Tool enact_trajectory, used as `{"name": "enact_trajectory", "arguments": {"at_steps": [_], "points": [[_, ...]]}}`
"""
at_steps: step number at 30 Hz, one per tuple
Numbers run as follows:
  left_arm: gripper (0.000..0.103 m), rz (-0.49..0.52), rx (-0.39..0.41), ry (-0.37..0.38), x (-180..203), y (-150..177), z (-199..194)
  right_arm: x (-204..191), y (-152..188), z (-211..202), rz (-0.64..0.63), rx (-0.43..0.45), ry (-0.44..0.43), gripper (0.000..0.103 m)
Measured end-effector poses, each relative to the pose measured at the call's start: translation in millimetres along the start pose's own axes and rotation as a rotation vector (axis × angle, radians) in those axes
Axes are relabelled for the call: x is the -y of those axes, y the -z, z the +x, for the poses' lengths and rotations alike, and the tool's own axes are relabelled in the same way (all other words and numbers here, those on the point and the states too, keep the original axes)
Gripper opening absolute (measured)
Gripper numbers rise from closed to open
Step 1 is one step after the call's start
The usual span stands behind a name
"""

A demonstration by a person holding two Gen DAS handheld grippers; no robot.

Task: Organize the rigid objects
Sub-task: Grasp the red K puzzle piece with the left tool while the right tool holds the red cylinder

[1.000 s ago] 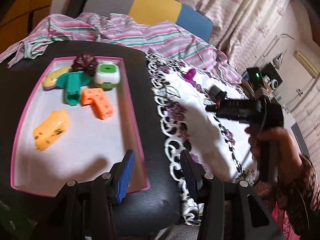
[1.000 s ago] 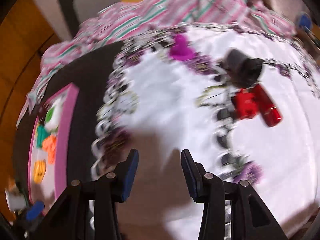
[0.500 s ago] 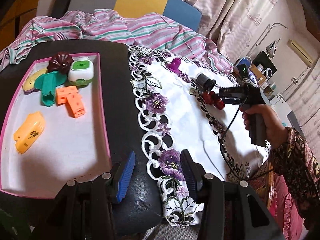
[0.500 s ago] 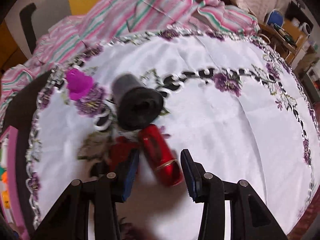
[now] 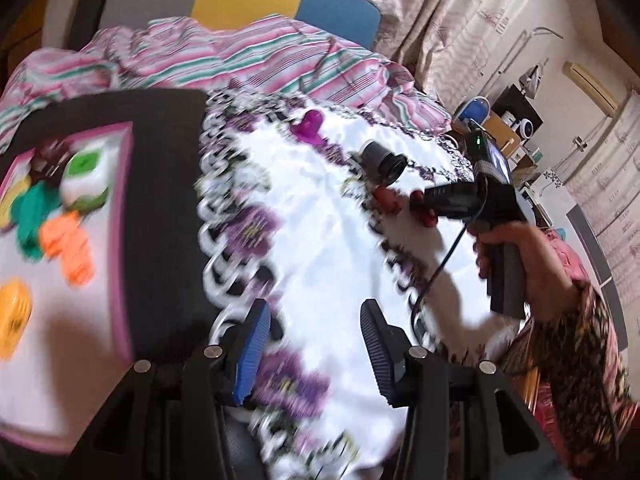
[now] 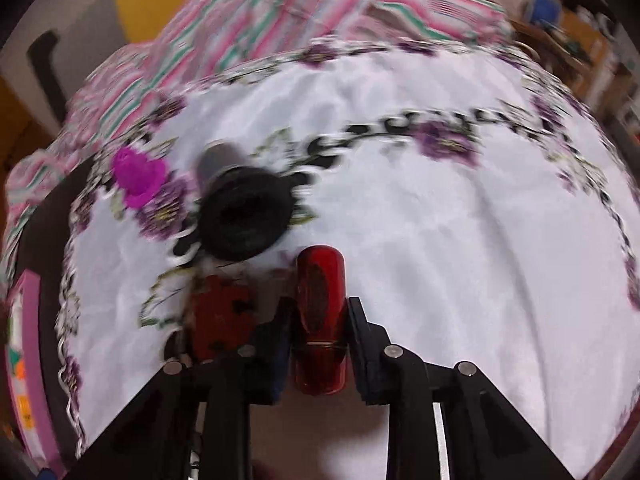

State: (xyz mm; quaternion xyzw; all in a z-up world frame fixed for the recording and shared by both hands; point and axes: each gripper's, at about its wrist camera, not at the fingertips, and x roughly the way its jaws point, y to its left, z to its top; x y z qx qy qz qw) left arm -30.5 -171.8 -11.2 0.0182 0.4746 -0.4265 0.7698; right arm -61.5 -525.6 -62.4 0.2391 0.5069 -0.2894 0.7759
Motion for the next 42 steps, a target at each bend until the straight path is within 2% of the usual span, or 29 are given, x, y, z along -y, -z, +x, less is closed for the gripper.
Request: {"name": "enact_trajectory", "arguments": {"at_steps": [8, 11, 16, 21, 26, 29, 31, 35, 42], "points": [[0.048, -0.001, -0.061, 0.006, 36, -69, 71, 23, 2, -4, 0.092, -0.007, 0.047, 0.026], [0.048, 0.03, -0.081, 0.002, 55, -85, 101, 36, 1, -6, 0.145, -0.011, 0.015, 0.026], [0.048, 0.115, -0.132, 0.013, 87, -96, 151, 43, -2, -4, 0.197, -0.012, -0.016, 0.026], [0.048, 0.163, -0.167, -0.012, 106, -100, 183, 47, -2, -5, 0.223, -0.012, -0.036, 0.026], [0.048, 0.158, -0.178, -0.006, 112, -104, 202, 47, -1, -4, 0.23, -0.013, -0.04, 0.026], [0.048, 0.191, -0.136, -0.02, 116, -105, 207, 49, -1, -4, 0.233, -0.012, -0.042, 0.026], [0.041, 0.227, -0.112, -0.044, 117, -102, 209, 48, -1, -4, 0.225, -0.013, -0.038, 0.026], [0.04, 0.302, -0.039, -0.036, 115, -91, 203, 44, -1, -4, 0.203, -0.013, -0.027, 0.027], [0.04, 0.279, -0.009, -0.05, 100, -81, 187, 29, -2, -4, 0.146, -0.011, -0.063, 0.027]]}}
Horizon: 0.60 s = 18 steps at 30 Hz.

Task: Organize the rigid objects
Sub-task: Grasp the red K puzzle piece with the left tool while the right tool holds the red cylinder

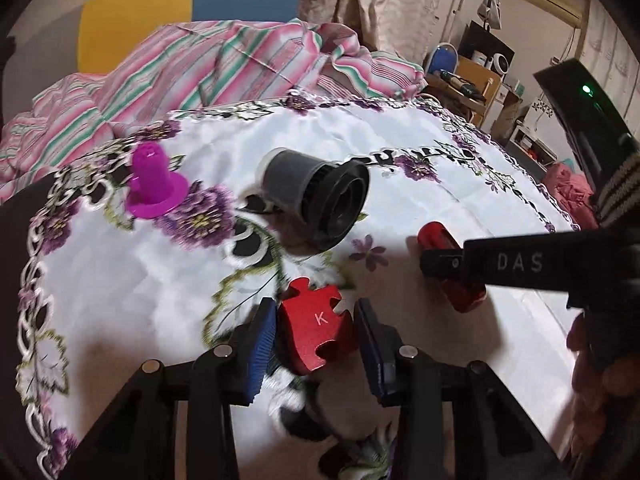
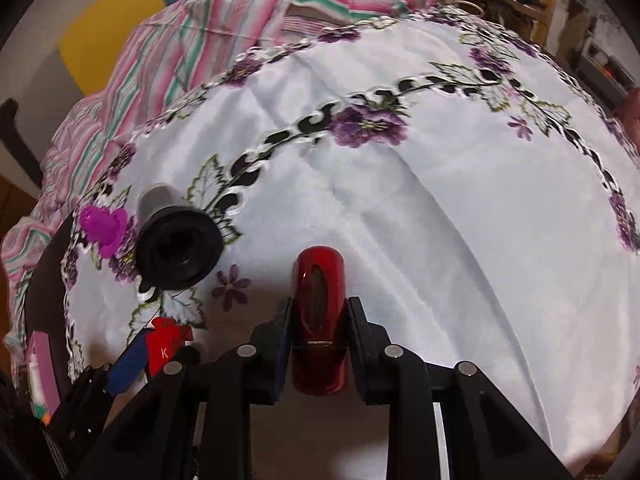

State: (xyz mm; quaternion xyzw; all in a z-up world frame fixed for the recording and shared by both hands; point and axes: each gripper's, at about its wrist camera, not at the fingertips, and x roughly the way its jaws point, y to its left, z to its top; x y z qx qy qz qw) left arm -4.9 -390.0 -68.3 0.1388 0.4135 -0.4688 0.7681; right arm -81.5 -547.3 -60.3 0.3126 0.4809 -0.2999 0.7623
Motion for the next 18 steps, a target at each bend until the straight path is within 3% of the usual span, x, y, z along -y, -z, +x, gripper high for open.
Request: {"name": "enact_trajectory", "arguments": {"at_steps": [5, 8, 18], "points": [[0.04, -0.073, 0.021, -0.014, -25, 18, -22, -21, 3, 3, -0.086, -0.011, -0.059, 0.026], [0.038, -0.135, 0.038, -0.015, -46, 32, -37, -38, 8, 1, -0.167, 0.004, -0.046, 0.026], [0.037, -0.169, 0.066, -0.004, -63, 61, -64, -65, 17, 4, -0.332, 0.023, 0.001, 0.026]]}}
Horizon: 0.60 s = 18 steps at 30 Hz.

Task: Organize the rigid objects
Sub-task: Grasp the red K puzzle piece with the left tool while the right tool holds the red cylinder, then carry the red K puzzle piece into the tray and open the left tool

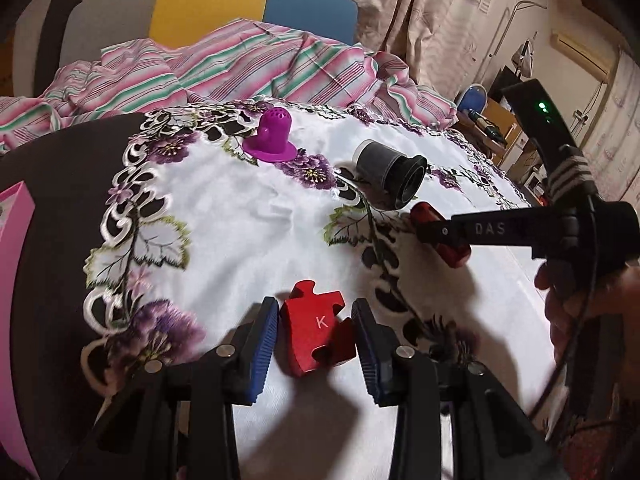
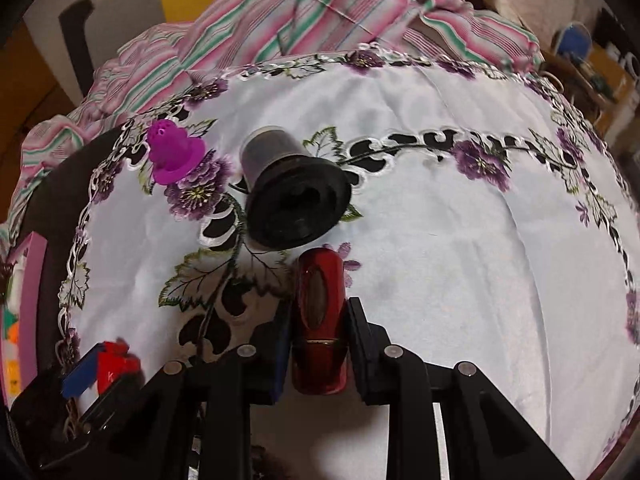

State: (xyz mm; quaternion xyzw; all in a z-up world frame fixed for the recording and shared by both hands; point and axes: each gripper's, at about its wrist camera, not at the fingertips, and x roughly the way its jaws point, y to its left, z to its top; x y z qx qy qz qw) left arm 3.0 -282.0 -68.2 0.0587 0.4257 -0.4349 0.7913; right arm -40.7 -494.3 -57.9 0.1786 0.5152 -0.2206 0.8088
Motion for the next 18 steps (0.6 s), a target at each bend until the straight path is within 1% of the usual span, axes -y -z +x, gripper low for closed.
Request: {"name": "enact_trajectory", "arguments": {"at_steps": [6, 9, 11, 14, 18], "points": [[0.037, -0.01, 0.004, 0.02, -5, 10, -10, -10, -1, -3, -0.054, 0.029, 0.003, 0.026], [0.037, -0.018, 0.012, 0.029, -8, 17, -19, -11, -1, -4, -0.055, 0.039, -0.014, 0.026], [0.037, -0.043, 0.023, 0.044, -12, 24, -27, -12, -1, -5, -0.056, 0.044, -0.02, 0.026], [0.037, -0.11, 0.034, 0.075, -21, 35, -41, -15, -1, -6, -0.076, 0.051, -0.011, 0.026], [0.037, -0.123, 0.046, 0.077, -26, 44, -59, -20, 0, -6, -0.102, 0.053, -0.014, 0.026]]}}
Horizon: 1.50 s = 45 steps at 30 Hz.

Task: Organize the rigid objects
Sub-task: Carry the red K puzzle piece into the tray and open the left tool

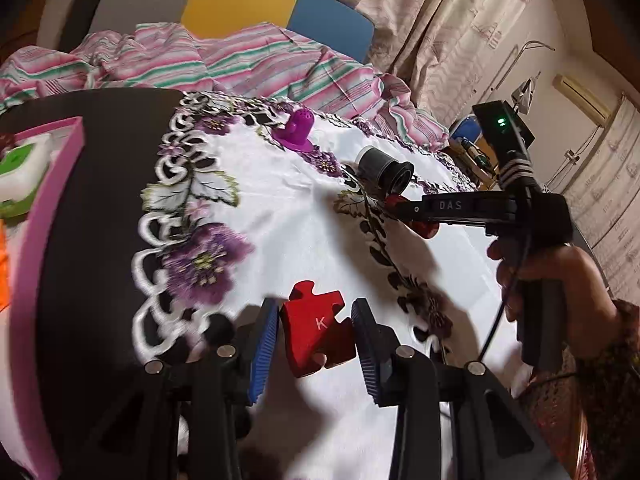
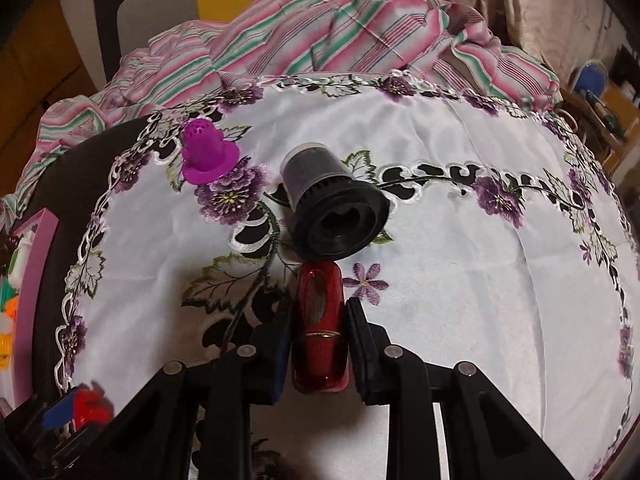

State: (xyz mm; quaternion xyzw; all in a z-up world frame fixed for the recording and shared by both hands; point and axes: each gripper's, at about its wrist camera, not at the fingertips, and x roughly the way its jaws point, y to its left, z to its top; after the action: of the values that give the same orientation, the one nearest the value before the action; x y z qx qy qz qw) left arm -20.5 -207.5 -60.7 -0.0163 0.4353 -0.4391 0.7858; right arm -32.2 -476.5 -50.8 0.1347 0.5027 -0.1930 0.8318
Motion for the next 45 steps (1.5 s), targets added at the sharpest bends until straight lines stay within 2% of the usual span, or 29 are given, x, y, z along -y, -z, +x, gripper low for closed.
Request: {"name": "enact_trajectory", "arguments": {"at_steps": [14, 19, 25, 33, 37, 40, 45], "points": [[0.037, 0.042, 0.095, -0.021, -16, 12, -77, -6, 1, 1, -0.035, -0.003, 0.008, 0.026], [0.037, 0.019, 0.14, -0.051, -35, 15, -107, -8, 2, 0, -0.042, 0.0, 0.0, 0.026], [0.037, -0.07, 0.173, -0.093, -73, 21, -134, -10, 2, -2, -0.048, 0.009, 0.0, 0.026], [0.037, -0.194, 0.222, -0.204, -134, 13, -158, -15, 2, -4, -0.068, 0.02, 0.017, 0.026], [0.037, -0.216, 0.249, -0.281, -162, 3, -166, -16, 2, -3, -0.07, 0.017, 0.019, 0.026], [0.037, -0.25, 0.225, -0.335, -187, -6, -161, -15, 2, 0, -0.072, 0.008, 0.026, 0.026], [0.037, -0.332, 0.176, -0.36, -222, -12, -147, -13, 2, 2, -0.067, -0.001, 0.037, 0.026]]}}
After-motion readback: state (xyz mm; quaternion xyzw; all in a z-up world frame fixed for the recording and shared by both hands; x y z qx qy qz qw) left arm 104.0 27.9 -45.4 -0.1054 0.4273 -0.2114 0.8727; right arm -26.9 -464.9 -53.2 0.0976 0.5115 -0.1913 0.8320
